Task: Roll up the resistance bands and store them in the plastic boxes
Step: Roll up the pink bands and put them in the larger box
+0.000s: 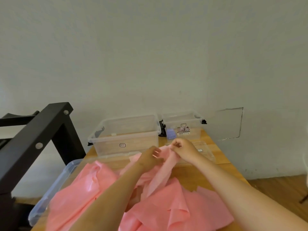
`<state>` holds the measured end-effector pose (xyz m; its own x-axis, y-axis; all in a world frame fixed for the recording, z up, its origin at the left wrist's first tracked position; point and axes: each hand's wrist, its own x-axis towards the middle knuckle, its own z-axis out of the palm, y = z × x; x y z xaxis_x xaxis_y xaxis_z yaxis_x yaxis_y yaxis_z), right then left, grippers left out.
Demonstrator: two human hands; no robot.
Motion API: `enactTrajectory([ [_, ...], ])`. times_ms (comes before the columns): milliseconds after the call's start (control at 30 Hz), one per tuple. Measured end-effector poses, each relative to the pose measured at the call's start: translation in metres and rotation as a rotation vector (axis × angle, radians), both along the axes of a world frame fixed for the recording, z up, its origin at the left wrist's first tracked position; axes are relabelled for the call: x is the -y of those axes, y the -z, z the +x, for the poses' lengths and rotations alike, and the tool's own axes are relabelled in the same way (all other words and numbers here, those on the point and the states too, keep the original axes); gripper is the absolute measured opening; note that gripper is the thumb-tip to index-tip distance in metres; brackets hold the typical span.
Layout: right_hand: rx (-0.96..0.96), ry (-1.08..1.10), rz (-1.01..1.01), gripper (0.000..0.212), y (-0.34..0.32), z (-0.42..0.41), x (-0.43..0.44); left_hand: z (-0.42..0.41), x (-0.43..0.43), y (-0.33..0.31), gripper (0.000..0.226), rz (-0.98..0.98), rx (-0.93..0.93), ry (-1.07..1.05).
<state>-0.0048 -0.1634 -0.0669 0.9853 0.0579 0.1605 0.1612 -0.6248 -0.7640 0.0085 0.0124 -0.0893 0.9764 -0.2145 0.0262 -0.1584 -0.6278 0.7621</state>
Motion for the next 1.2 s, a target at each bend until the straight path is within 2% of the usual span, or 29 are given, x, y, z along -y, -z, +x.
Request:
enactTrajectory([
  [133,0.125,-0.015,0.209,0.016,-0.037,-0.002,0.001,0.005,0.007,-0.025,0.042,-0.076,0.003,-0.195],
  [200,0.169,-0.040,0.283,0.020,-0.058,-0.004,0.000,0.005,0.007,-0.040,0.037,-0.249,-0.098,-0.104],
  [267,0.204,-0.057,0.310,0.020,-0.077,-0.005,-0.001,0.001,0.009,-0.057,0.020,-0.445,-0.160,0.007],
  [367,0.263,-0.057,0.308,0.017,-0.102,-0.007,0.001,0.002,0.010,-0.082,0.018,-0.582,-0.072,0.000],
  [500,0.354,0.004,0.259,0.014,-0.132,-0.003,0.012,0.005,0.003,-0.119,0.010,-0.636,0.085,-0.060],
  [600,0.402,0.048,0.226,0.014,-0.157,0.001,0.017,0.001,-0.001,-0.159,0.007,-0.639,0.171,-0.042],
  [700,0.449,0.075,0.252,0.008,-0.188,0.003,0.015,-0.003,-0.001,-0.204,0.017,-0.634,0.261,-0.041],
  [800,0.506,0.091,0.334,0.002,-0.225,0.003,0.011,-0.010,-0.003,-0.249,0.010,-0.663,0.329,-0.021],
  [867,0.545,0.095,0.424,0.011,-0.250,0.000,0.008,-0.014,-0.008,-0.274,0.006,-0.722,0.358,0.017],
  [967,0.544,0.019,0.526,0.035,-0.269,-0.009,0.005,-0.014,-0.019,-0.288,0.030,-0.673,0.328,0.092],
  [1067,0.412,-0.048,0.385,0.059,-0.255,-0.010,0.004,-0.009,-0.028,-0.275,0.067,-0.502,0.228,0.109],
  [1133,0.325,-0.075,0.310,0.061,-0.238,-0.008,0.004,-0.005,-0.034,-0.262,0.076,-0.384,0.194,0.093],
  [1200,0.335,-0.043,0.295,0.054,-0.231,-0.005,0.005,-0.004,-0.039,-0.256,0.069,-0.316,0.203,0.053],
])
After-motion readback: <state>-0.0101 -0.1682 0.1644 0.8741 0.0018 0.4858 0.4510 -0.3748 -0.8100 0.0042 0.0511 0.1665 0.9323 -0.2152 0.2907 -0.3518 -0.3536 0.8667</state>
